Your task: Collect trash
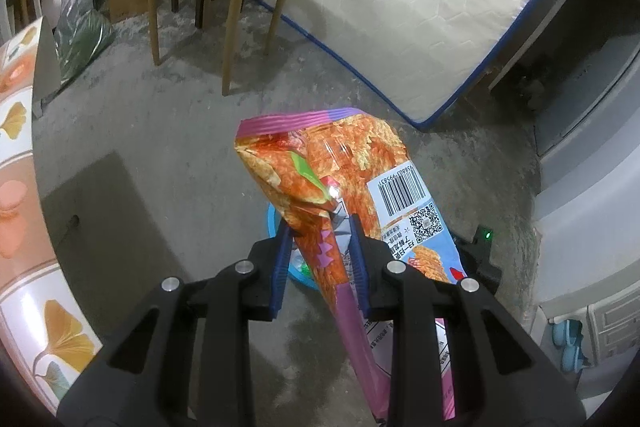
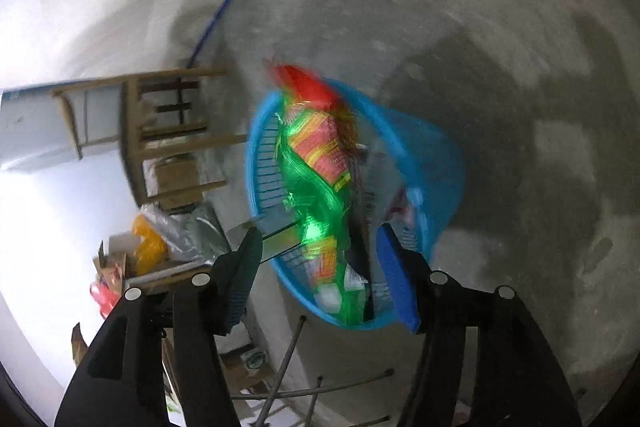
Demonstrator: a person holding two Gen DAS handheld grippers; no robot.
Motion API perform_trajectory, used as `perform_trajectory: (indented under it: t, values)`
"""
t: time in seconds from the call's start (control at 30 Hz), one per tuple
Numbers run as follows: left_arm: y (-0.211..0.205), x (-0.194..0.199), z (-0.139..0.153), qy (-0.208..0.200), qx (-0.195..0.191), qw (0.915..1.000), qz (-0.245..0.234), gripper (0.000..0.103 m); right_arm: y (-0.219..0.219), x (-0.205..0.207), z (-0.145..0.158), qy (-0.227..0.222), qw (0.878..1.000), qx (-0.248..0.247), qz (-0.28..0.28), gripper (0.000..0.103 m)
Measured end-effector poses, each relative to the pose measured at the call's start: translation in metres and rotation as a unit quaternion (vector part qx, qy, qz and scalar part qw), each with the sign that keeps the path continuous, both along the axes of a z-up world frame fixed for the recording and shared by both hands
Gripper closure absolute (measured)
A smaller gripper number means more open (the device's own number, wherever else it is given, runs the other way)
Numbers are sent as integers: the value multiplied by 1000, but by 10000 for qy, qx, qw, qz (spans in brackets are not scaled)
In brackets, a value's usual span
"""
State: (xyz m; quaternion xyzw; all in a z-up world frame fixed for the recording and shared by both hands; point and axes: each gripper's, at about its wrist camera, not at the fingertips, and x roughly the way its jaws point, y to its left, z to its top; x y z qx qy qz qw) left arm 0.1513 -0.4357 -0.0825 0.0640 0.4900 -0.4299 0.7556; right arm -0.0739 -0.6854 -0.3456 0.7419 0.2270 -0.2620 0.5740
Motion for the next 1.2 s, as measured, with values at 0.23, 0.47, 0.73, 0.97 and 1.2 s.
perform_trajectory:
  t: [0.23, 0.47, 0.73, 0.97, 1.2]
  values:
    - [-39, 1, -11, 233, 17, 9996, -161, 77, 20, -64, 11, -362, 9985, -219, -334, 43]
    - [-84, 3, -41, 243, 381, 9989, 102, 28, 69, -145, 17, -95, 9994, -191, -254, 43]
    - [-35, -14, -23, 323, 304, 9988, 196, 24, 113, -184, 10, 522, 9986, -80, 61, 43]
    - [44, -28, 51, -309, -229, 9986, 351, 21, 109, -123, 60, 306, 9926, -848, 809, 43]
    - [140, -58, 102, -1133, -527, 9907, 543, 15, 126, -61, 152, 476, 9571, -2241, 1775, 43]
